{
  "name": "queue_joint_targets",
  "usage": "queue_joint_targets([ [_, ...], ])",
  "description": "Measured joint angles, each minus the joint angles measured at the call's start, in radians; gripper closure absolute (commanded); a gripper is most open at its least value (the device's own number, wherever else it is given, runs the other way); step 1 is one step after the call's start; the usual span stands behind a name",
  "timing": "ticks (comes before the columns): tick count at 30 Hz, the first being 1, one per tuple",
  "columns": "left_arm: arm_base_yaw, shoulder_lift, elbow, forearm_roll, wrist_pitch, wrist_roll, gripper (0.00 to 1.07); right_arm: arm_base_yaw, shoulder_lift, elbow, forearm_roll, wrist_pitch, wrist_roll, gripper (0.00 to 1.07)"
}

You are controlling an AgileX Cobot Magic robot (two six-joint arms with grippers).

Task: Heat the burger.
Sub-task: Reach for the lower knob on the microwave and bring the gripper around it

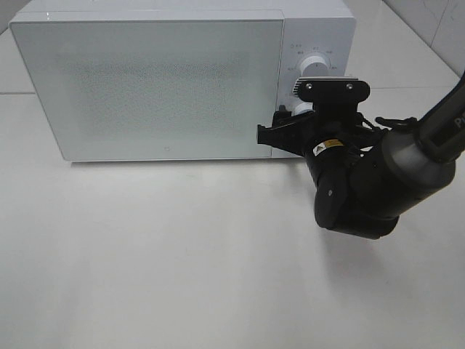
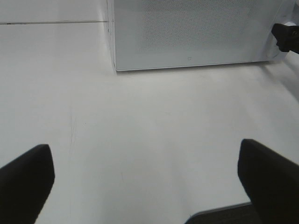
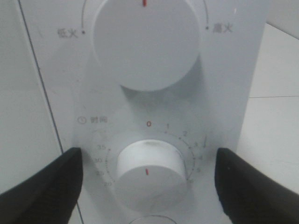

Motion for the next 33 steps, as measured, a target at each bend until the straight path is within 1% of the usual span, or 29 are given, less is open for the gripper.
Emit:
queue_joint_targets([
  [2, 0.0, 0.0, 0.0, 0.0, 0.0, 0.0, 0.06, 0.0, 0.0, -0.009, -0.001, 0.002, 0.0, 0.39],
  [5, 0.0, 0.0, 0.0, 0.0, 0.0, 0.0, 0.06, 0.0, 0.0, -0.011, -0.001, 0.005, 0.0, 0.42],
  [6, 0.0, 0.0, 0.0, 0.0, 0.0, 0.0, 0.06, 0.0, 0.0, -0.012, -0.004, 0.007, 0.0, 0.5],
  [7, 0.0, 0.0, 0.0, 0.0, 0.0, 0.0, 0.06, 0.0, 0.0, -0.015, -0.007, 0.016, 0.0, 0.61],
  [8, 0.0, 0.0, 0.0, 0.0, 0.0, 0.0, 0.06, 0.0, 0.0, -0.015, -0.007, 0.016, 0.0, 0.61],
  [9, 0.0, 0.0, 0.0, 0.0, 0.0, 0.0, 0.06, 0.0, 0.0, -0.015, -0.004, 0.019, 0.0, 0.68],
  [10, 0.0, 0.0, 0.0, 0.0, 0.0, 0.0, 0.06, 0.0, 0.0, -0.015, 0.012, 0.02, 0.0, 0.81],
  [11, 0.0, 0.0, 0.0, 0.0, 0.0, 0.0, 0.06, 0.0, 0.0, -0.015, 0.012, 0.02, 0.0, 0.81],
  [12, 0.0, 0.0, 0.0, 0.0, 0.0, 0.0, 0.06, 0.0, 0.0, -0.014, 0.012, 0.02, 0.0, 0.88],
  [13, 0.0, 0.0, 0.0, 0.0, 0.0, 0.0, 0.06, 0.0, 0.0, -0.014, 0.015, 0.02, 0.0, 0.98],
  [14, 0.0, 0.0, 0.0, 0.0, 0.0, 0.0, 0.06, 0.0, 0.0, -0.014, 0.015, 0.02, 0.0, 0.98],
  [15, 0.0, 0.0, 0.0, 0.0, 0.0, 0.0, 0.06, 0.0, 0.0, -0.014, 0.015, 0.02, 0.0, 1.05],
  [18, 0.0, 0.0, 0.0, 0.0, 0.0, 0.0, 0.06, 0.0, 0.0, -0.014, 0.016, 0.02, 0.0, 1.07],
  [24, 0.0, 0.0, 0.0, 0.0, 0.0, 0.0, 0.06, 0.0, 0.0, -0.014, 0.015, 0.019, 0.025, 1.07],
  [30, 0.0, 0.0, 0.0, 0.0, 0.0, 0.0, 0.06, -0.001, 0.003, -0.008, -0.015, 0.005, 0.136, 1.07],
  [31, 0.0, 0.0, 0.0, 0.0, 0.0, 0.0, 0.06, -0.004, 0.008, -0.006, -0.027, 0.0, 0.209, 1.07],
  [33, 0.0, 0.0, 0.0, 0.0, 0.0, 0.0, 0.06, -0.005, 0.009, -0.005, -0.034, -0.003, 0.254, 1.07],
])
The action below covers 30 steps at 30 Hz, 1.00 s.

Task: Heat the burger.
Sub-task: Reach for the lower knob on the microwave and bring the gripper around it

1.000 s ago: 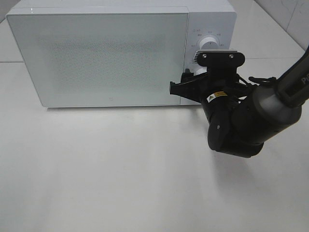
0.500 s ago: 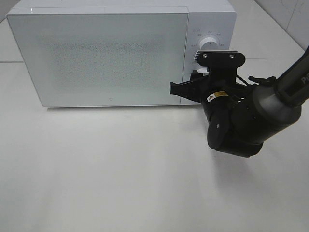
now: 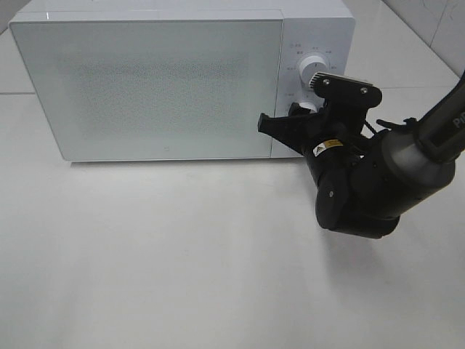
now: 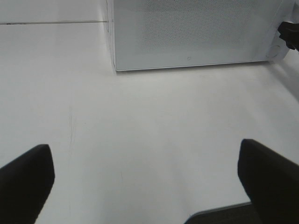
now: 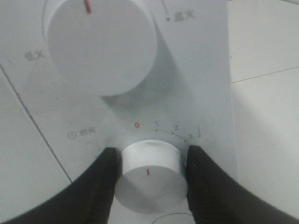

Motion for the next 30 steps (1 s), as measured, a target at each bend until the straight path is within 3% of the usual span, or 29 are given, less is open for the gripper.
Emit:
queue_joint_targets([
  [11, 0.0, 0.0, 0.0, 0.0, 0.0, 0.0, 0.06, -0.008, 0.001, 0.014, -0.031, -0.012, 0.69, 1.07],
  [12, 0.0, 0.0, 0.0, 0.0, 0.0, 0.0, 0.06, -0.009, 0.002, 0.014, -0.036, -0.012, 0.841, 1.07],
  [21, 0.0, 0.0, 0.0, 0.0, 0.0, 0.0, 0.06, -0.011, 0.005, 0.018, -0.054, -0.012, 1.468, 1.07],
  [25, 0.0, 0.0, 0.0, 0.0, 0.0, 0.0, 0.06, -0.011, 0.006, 0.018, -0.062, -0.012, 1.633, 1.07],
  [30, 0.0, 0.0, 0.0, 0.0, 0.0, 0.0, 0.06, -0.011, 0.006, 0.018, -0.063, -0.012, 1.681, 1.07],
])
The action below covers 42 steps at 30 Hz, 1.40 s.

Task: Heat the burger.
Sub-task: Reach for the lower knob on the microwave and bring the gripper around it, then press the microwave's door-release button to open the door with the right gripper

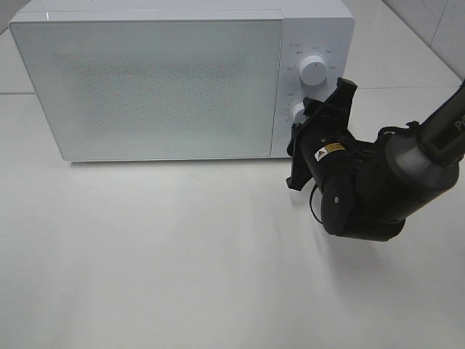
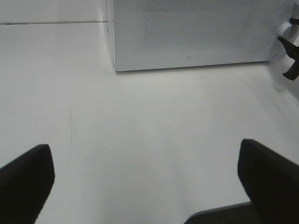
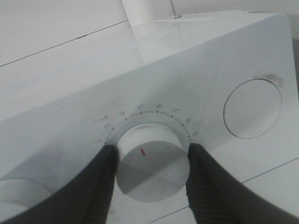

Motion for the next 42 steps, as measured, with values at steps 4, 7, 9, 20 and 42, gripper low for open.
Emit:
queue_joint_targets([
  [4, 0.0, 0.0, 0.0, 0.0, 0.0, 0.0, 0.06, 0.0, 0.0, 0.0, -0.002, 0.0, 0.001, 1.07],
  [7, 0.0, 0.0, 0.0, 0.0, 0.0, 0.0, 0.06, 0.0, 0.0, 0.0, -0.002, 0.0, 0.001, 1.06],
  [9, 0.0, 0.0, 0.0, 0.0, 0.0, 0.0, 0.06, 0.0, 0.0, 0.0, -0.002, 0.0, -0.002, 1.05],
  [20, 0.0, 0.0, 0.0, 0.0, 0.0, 0.0, 0.06, 0.0, 0.0, 0.0, 0.014, 0.0, -0.072, 0.82],
  [42, 0.0, 0.0, 0.002, 0.0, -0.001, 0.0, 0.06, 0.008, -0.122, 0.168, -0.095, 0.001, -0.317, 0.32],
])
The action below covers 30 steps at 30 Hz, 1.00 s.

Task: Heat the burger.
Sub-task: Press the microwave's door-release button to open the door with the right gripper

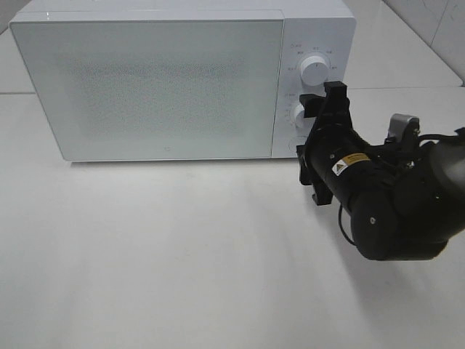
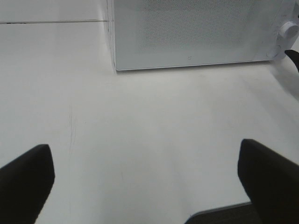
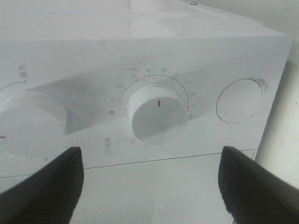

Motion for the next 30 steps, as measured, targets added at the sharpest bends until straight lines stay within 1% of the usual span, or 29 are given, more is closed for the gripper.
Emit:
queue_joint_targets([
  [1, 0.0, 0.0, 0.0, 0.0, 0.0, 0.0, 0.06, 0.0, -0.036, 0.034, -0.005, 0.001, -0.061, 0.32],
  [2, 0.0, 0.0, 0.0, 0.0, 0.0, 0.0, 0.06, 0.0, -0.036, 0.034, -0.005, 0.001, -0.061, 0.32],
  [3, 0.0, 0.0, 0.0, 0.0, 0.0, 0.0, 0.06, 0.0, -0.076, 0.057, -0.017, 0.031, -0.134, 0.32],
  [4, 0.0, 0.0, 0.0, 0.0, 0.0, 0.0, 0.06, 0.0, -0.076, 0.057, -0.017, 0.031, -0.134, 0.32],
  [6, 0.0, 0.0, 0.0, 0.0, 0.0, 0.0, 0.06, -0.002, -0.145, 0.076, -0.037, 0.161, -0.276, 0.32],
  [7, 0.0, 0.0, 0.0, 0.0, 0.0, 0.0, 0.06, -0.002, -0.145, 0.076, -0.037, 0.161, -0.276, 0.32],
  [8, 0.0, 0.0, 0.0, 0.0, 0.0, 0.0, 0.06, -0.008, -0.194, 0.08, -0.054, 0.288, -0.398, 0.32],
  [9, 0.0, 0.0, 0.0, 0.0, 0.0, 0.0, 0.06, -0.008, -0.194, 0.08, -0.054, 0.288, -0.398, 0.32],
  [10, 0.0, 0.0, 0.0, 0.0, 0.0, 0.0, 0.06, -0.015, -0.218, 0.08, -0.061, 0.349, -0.46, 0.32],
  [11, 0.0, 0.0, 0.0, 0.0, 0.0, 0.0, 0.06, -0.031, -0.261, 0.08, -0.069, 0.451, -0.574, 0.32],
  [12, 0.0, 0.0, 0.0, 0.0, 0.0, 0.0, 0.06, -0.031, -0.261, 0.08, -0.069, 0.451, -0.574, 0.32],
  [13, 0.0, 0.0, 0.0, 0.0, 0.0, 0.0, 0.06, -0.056, -0.303, 0.081, -0.071, 0.543, -0.685, 0.32],
  [14, 0.0, 0.0, 0.0, 0.0, 0.0, 0.0, 0.06, -0.071, -0.324, 0.082, -0.074, 0.592, -0.744, 0.32],
  [15, 0.0, 0.0, 0.0, 0.0, 0.0, 0.0, 0.06, -0.071, -0.324, 0.082, -0.074, 0.592, -0.744, 0.32],
  [16, 0.0, 0.0, 0.0, 0.0, 0.0, 0.0, 0.06, -0.099, -0.363, 0.082, -0.089, 0.687, -0.849, 0.32],
  [18, 0.0, 0.0, 0.0, 0.0, 0.0, 0.0, 0.06, -0.113, -0.382, 0.082, -0.102, 0.726, -0.887, 0.32],
  [19, 0.0, 0.0, 0.0, 0.0, 0.0, 0.0, 0.06, -0.146, -0.417, 0.066, -0.143, 0.846, -0.965, 0.32],
  [20, 0.0, 0.0, 0.0, 0.0, 0.0, 0.0, 0.06, -0.159, -0.43, 0.055, -0.164, 0.897, -0.991, 0.32],
  [21, 0.0, 0.0, 0.0, 0.0, 0.0, 0.0, 0.06, -0.159, -0.43, 0.055, -0.164, 0.897, -0.991, 0.32],
  [22, 0.0, 0.0, 0.0, 0.0, 0.0, 0.0, 0.06, -0.186, -0.453, 0.021, -0.221, 1.027, -1.042, 0.32],
  [23, 0.0, 0.0, 0.0, 0.0, 0.0, 0.0, 0.06, -0.186, -0.453, 0.021, -0.221, 1.027, -1.042, 0.32],
  [24, 0.0, 0.0, 0.0, 0.0, 0.0, 0.0, 0.06, -0.204, -0.476, -0.023, -0.299, 1.152, -1.07, 0.32],
  [25, 0.0, 0.0, 0.0, 0.0, 0.0, 0.0, 0.06, -0.208, -0.486, -0.046, -0.342, 1.199, -1.076, 0.32],
  [26, 0.0, 0.0, 0.0, 0.0, 0.0, 0.0, 0.06, -0.208, -0.486, -0.046, -0.342, 1.199, -1.076, 0.32],
  [27, 0.0, 0.0, 0.0, 0.0, 0.0, 0.0, 0.06, -0.211, -0.507, -0.084, -0.418, 1.302, -1.079, 0.32],
  [28, 0.0, 0.0, 0.0, 0.0, 0.0, 0.0, 0.06, -0.212, -0.519, -0.103, -0.456, 1.354, -1.081, 0.32],
  [29, 0.0, 0.0, 0.0, 0.0, 0.0, 0.0, 0.06, -0.212, -0.519, -0.103, -0.456, 1.354, -1.081, 0.32],
  [30, 0.0, 0.0, 0.0, 0.0, 0.0, 0.0, 0.06, -0.212, -0.543, -0.131, -0.509, 1.44, -1.086, 0.32],
])
